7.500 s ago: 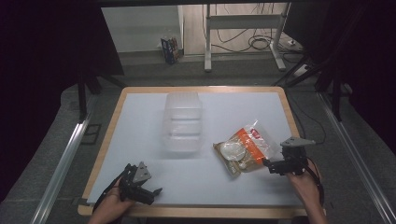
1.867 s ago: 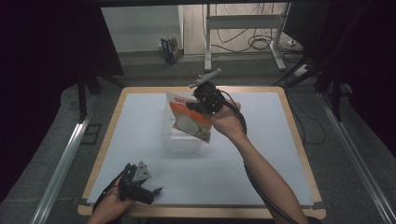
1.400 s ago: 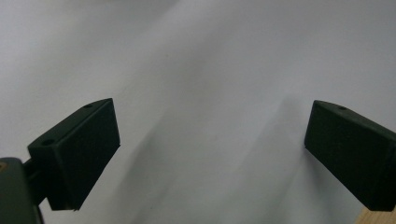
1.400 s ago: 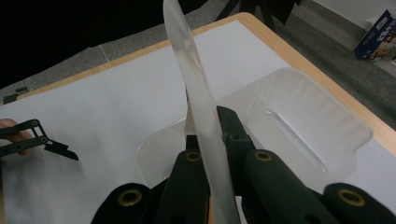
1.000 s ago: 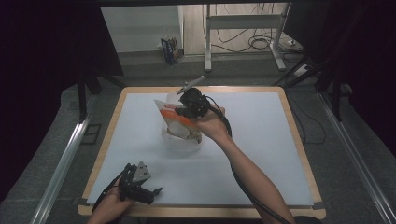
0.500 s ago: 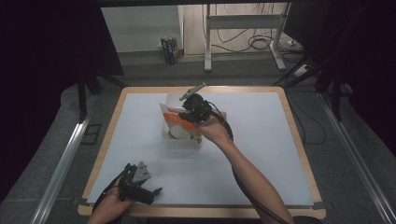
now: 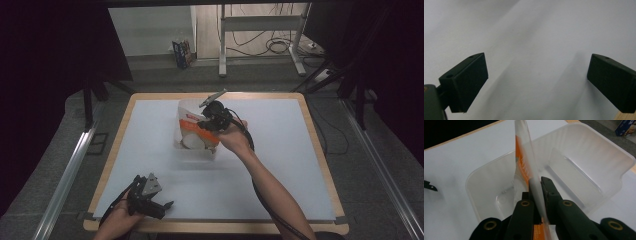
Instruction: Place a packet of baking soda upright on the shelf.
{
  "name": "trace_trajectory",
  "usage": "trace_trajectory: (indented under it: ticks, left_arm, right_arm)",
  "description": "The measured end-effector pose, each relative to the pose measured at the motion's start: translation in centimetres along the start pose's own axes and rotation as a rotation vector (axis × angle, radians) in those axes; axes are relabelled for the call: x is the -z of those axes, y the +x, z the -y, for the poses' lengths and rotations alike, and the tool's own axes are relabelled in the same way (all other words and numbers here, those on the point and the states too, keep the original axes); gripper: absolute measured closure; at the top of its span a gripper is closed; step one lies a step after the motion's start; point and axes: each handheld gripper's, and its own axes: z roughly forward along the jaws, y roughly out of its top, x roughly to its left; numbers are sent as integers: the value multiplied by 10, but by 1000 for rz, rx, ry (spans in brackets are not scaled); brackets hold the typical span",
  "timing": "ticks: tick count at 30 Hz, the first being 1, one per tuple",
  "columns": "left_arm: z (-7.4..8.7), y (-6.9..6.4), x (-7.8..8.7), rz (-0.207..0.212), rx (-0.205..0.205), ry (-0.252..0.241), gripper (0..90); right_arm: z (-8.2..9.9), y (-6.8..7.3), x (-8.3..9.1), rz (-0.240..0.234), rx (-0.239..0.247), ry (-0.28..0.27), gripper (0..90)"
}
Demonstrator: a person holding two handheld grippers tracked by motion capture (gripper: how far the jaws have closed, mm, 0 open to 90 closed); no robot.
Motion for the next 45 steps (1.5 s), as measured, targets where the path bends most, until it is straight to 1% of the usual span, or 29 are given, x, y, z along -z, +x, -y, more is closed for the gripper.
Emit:
trace_trajectory:
  ticks: [1, 2, 3, 4, 5, 6, 8, 9, 10, 11, 12, 13, 14, 15, 16, 17, 18, 19, 23, 25, 27, 28, 36, 39, 45]
  left_arm:
    - [0, 0, 0, 0, -1, 0, 34]
    - [0, 0, 0, -1, -2, 1, 34]
    - [0, 0, 0, -1, -4, 3, 34]
    - [0, 0, 0, -2, -5, 4, 34]
    - [0, 0, 0, -1, -6, 4, 34]
    - [0, 0, 0, -1, -5, 4, 34]
    - [0, 0, 0, -1, -4, 3, 34]
    - [0, 0, 0, 0, -3, 2, 34]
    - [0, 0, 0, 0, -2, 2, 34]
    - [0, 0, 0, 0, -2, 2, 34]
    - [0, 0, 0, 0, -2, 2, 34]
    - [0, 0, 0, 0, -3, 2, 34]
    - [0, 0, 0, 0, -3, 2, 34]
    - [0, 0, 0, 0, -3, 3, 34]
    - [0, 0, 0, 0, -4, 3, 34]
    - [0, 0, 0, 0, -4, 4, 34]
    - [0, 0, 0, 0, -5, 4, 34]
    - [0, 0, 0, 0, -5, 4, 34]
    - [0, 0, 0, 0, -3, 3, 34]
    - [0, 0, 0, 0, -3, 3, 34]
    - [0, 0, 0, 0, -3, 5, 34]
    - [0, 0, 0, 1, -2, 4, 34]
    - [0, 0, 0, 2, -4, 8, 34]
    - [0, 0, -1, 2, -2, 6, 35]
    - [0, 0, -1, 2, -2, 6, 35]
  right_arm:
    - [0, 3, 0, 12, 15, 8, 792]
    - [-1, 4, 0, 19, 23, 10, 765]
    - [-1, 4, 0, 19, 23, 10, 765]
    - [0, 4, 0, 13, 24, 9, 736]
    - [0, 4, 0, 11, 25, 6, 703]
    - [0, 4, 0, 12, 19, 4, 649]
    - [1, 3, 1, 13, 16, 0, 582]
    - [1, 3, 1, 13, 16, 0, 582]
    - [1, 3, 2, 12, 14, -1, 504]
    - [0, 2, 2, 12, 15, -2, 461]
    - [0, 2, 2, 13, 18, -4, 430]
    - [0, 2, 2, 13, 18, -4, 430]
    - [0, 2, 2, 13, 19, -3, 402]
    - [0, 3, 2, 12, 18, -2, 364]
    - [0, 3, 2, 8, 25, -10, 304]
    - [0, 3, 2, 8, 25, -10, 304]
    - [1, 4, 2, 11, 30, -10, 253]
    - [1, 4, 2, 11, 30, -10, 253]
    - [2, 5, 2, 13, 57, -13, 174]
    - [2, 6, 3, 9, 58, -22, 135]
    - [2, 6, 4, 7, 59, -26, 121]
    - [3, 5, 6, 5, 61, -33, 99]
    - [6, 4, 14, 12, 77, -42, 54]
    - [7, 4, 16, 12, 73, -42, 44]
    - [9, 4, 22, 18, 84, -47, 17]
